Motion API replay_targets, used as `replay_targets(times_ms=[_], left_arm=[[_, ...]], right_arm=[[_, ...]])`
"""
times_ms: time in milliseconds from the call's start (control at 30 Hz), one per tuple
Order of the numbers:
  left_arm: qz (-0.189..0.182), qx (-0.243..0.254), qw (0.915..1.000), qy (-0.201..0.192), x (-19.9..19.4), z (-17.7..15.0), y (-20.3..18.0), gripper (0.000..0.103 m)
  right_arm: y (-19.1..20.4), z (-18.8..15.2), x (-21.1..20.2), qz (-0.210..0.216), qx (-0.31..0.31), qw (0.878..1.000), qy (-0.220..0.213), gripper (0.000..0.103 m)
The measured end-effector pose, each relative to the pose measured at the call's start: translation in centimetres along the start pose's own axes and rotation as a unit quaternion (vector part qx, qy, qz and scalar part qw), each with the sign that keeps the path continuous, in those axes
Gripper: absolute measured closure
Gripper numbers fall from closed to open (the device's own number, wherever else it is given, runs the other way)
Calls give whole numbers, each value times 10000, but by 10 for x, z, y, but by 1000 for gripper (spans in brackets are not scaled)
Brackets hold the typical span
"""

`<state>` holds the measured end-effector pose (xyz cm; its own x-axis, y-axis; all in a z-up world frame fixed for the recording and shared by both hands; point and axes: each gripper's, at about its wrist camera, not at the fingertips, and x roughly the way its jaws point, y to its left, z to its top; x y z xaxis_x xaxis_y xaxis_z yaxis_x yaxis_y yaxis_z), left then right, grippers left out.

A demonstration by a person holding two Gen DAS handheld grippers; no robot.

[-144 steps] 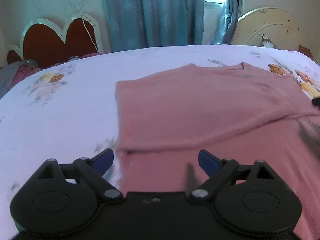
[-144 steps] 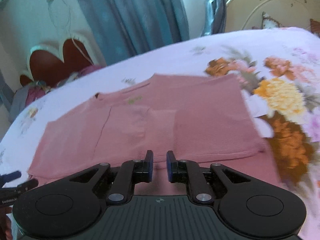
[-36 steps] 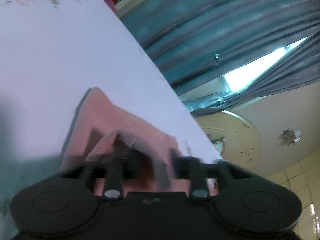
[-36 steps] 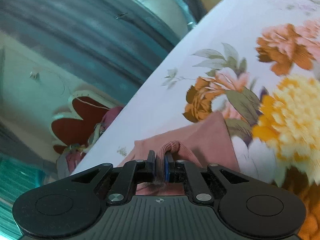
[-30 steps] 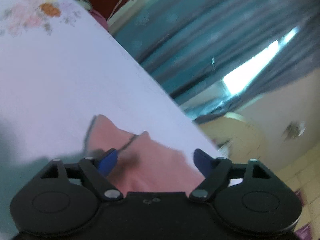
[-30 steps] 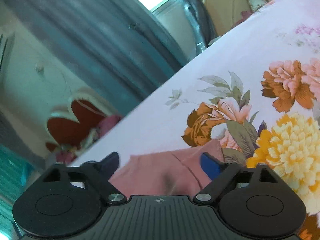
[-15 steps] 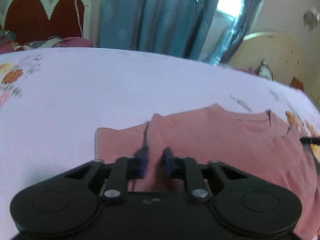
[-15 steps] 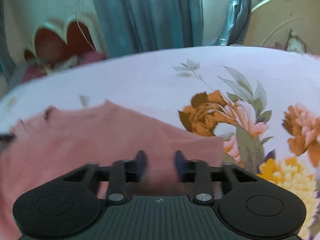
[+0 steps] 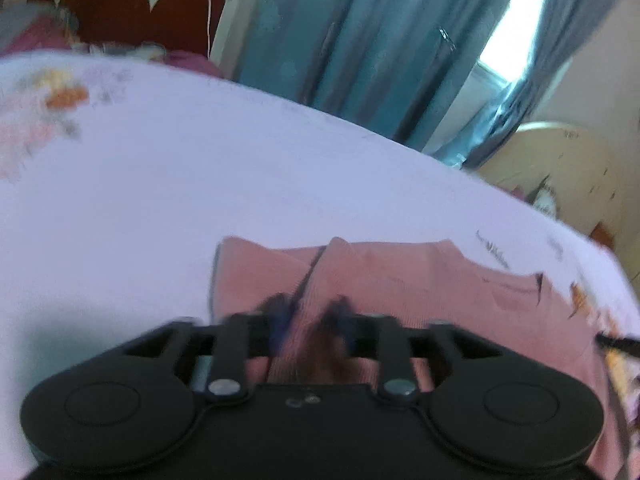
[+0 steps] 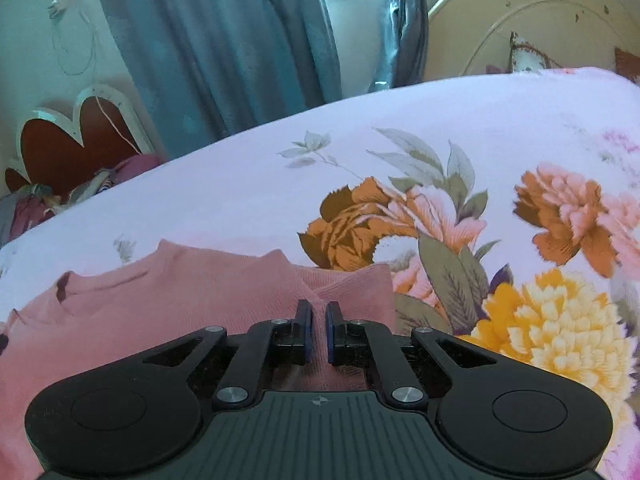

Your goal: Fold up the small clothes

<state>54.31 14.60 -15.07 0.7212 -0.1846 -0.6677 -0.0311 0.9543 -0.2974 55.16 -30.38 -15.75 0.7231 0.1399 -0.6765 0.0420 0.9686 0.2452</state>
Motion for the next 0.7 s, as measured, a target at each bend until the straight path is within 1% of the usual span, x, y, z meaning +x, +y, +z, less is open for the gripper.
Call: replay_targets(times_ms=[33, 67, 100, 133, 167, 200, 233, 267, 300, 333, 367, 400, 433, 467, 500, 533, 700], left_arm=[[50, 209, 9996, -165, -10, 0, -6, 40], [61, 428, 9984, -371, -18, -2, -15, 35], [24, 630, 9969, -464, -23, -3, -25, 31], [-68, 823, 9956, -433, -23, -3, -36, 32], [-155, 1032, 9940, -331, -19, -4, -49, 33], [-173, 1271, 9916, -163, -12, -5, -60, 41], [-83, 1499, 9887, 7, -4, -6, -71, 53], [60, 1678, 9856, 203, 6, -8, -79, 54], [140, 1741, 9839, 388, 16, -11, -82, 53], [162, 1729, 9841, 374, 21, -13, -84, 54], [155, 1665, 9856, 261, 23, -14, -83, 54], [124, 1606, 9867, 229, 25, -14, -83, 63], [85, 1581, 9872, 206, 27, -12, -82, 81], [56, 1576, 9873, 203, 29, -10, -82, 92], [29, 1567, 9874, 200, 31, -11, -81, 100], [6, 1535, 9880, 171, 31, -10, -79, 102], [-133, 1174, 9929, 145, 42, 1, -70, 103]], right_arm=[[6, 1, -12, -153, -145, 9996, -200, 36], [10, -1, -23, 29, -298, 9987, -403, 27], [18, -1, -28, 264, -386, 9983, -357, 28], [30, -2, -29, 409, -543, 9973, -270, 31], [42, -4, -28, 545, -747, 9955, -184, 45], [57, -8, -24, 701, -981, 9927, -43, 53], [71, -11, -21, 834, -1172, 9896, 59, 53], [85, -16, -17, 894, -1404, 9859, 140, 54], [100, -21, -10, 806, -1674, 9823, 247, 54], [109, -26, -1, 645, -1846, 9799, 399, 54], [114, -29, 7, 498, -1904, 9792, 488, 54], [114, -30, 10, 486, -1824, 9812, 408, 56], [112, -28, 12, 553, -1726, 9825, 427, 64], [110, -25, 14, 610, -1645, 9832, 495, 85], [111, -23, 16, 533, -1659, 9834, 497, 100], [110, -21, 19, 469, -1671, 9836, 499, 103], [110, -12, 31, 447, -1662, 9839, 488, 103]])
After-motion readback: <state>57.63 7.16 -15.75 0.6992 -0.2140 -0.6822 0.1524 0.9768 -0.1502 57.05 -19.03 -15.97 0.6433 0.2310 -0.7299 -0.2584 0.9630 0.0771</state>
